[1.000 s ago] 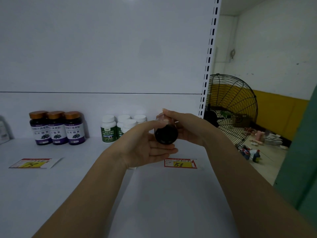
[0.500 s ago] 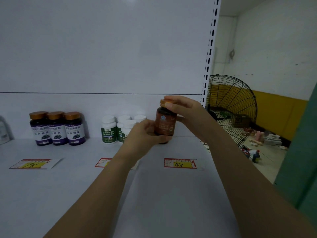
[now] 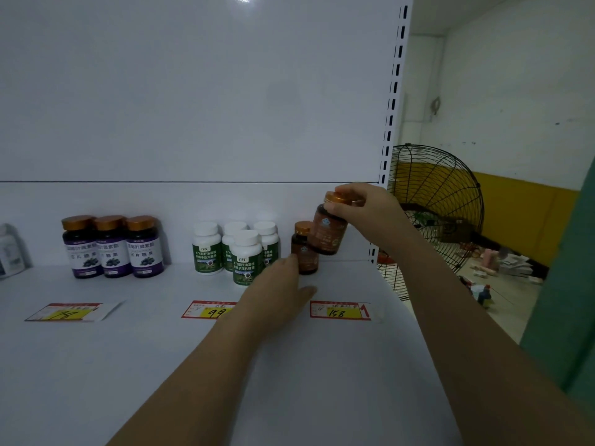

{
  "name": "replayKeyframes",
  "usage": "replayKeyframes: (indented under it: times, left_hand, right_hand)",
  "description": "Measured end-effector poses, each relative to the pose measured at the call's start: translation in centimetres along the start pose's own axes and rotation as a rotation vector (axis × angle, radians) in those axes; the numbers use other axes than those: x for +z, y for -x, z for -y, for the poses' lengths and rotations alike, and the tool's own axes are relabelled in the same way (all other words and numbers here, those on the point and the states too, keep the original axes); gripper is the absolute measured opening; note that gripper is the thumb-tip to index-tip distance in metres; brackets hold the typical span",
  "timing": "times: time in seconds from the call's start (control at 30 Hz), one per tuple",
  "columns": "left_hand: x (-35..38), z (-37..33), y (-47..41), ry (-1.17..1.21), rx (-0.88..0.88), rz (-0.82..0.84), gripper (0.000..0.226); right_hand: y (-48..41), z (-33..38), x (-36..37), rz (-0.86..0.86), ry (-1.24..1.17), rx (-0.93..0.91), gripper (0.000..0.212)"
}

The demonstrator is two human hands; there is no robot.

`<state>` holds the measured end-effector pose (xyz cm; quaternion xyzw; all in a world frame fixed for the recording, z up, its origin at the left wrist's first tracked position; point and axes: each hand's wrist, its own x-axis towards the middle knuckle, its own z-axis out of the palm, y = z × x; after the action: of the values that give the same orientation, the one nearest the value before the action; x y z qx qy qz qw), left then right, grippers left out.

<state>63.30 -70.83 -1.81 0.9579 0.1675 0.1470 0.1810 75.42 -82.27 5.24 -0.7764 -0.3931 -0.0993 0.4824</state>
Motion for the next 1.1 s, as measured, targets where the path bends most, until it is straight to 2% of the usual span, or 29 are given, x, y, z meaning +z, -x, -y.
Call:
replayKeyframes:
  times: [0.13,0.37,0.53,0.63,0.83,1.1]
  left_hand:
    - [1.9,0.6,-0.2,-0.17,-0.041,0.169,0.059]
    - [3.6,2.1,-0.8,-0.38,-0.001,0.258,0.07]
    - [3.4,1.6,-0.5,-0.309,-0.045,0.253,0.076]
    - [3.3,1.5,-0.5,-0.338,-0.032,0.265,0.076]
    - [3.5,1.9,-0.7,-0.396,0.002,0.308,0.071]
    - [3.6,1.7,-0.7,-0.432,0.02,0.226,0.076]
  right_hand:
    - [-1.0,-0.6,0.3,-0.078,0.202,0.035,0.043]
    - [-2.3,-2.4,3.7,0.058,0.309,0.126,0.031]
    - [-1.6,-3.8,4.8,0.068,0.303,0.107,0.038]
    - [-1.8,-4.0,4.7,0.081,0.31,0.11,0.044]
    - [-1.8,-4.2,4.9,0.124,0.332,0.12,0.041]
    - [-1.0,-3.6,4.1,0.159,0.4,0.143,0.054]
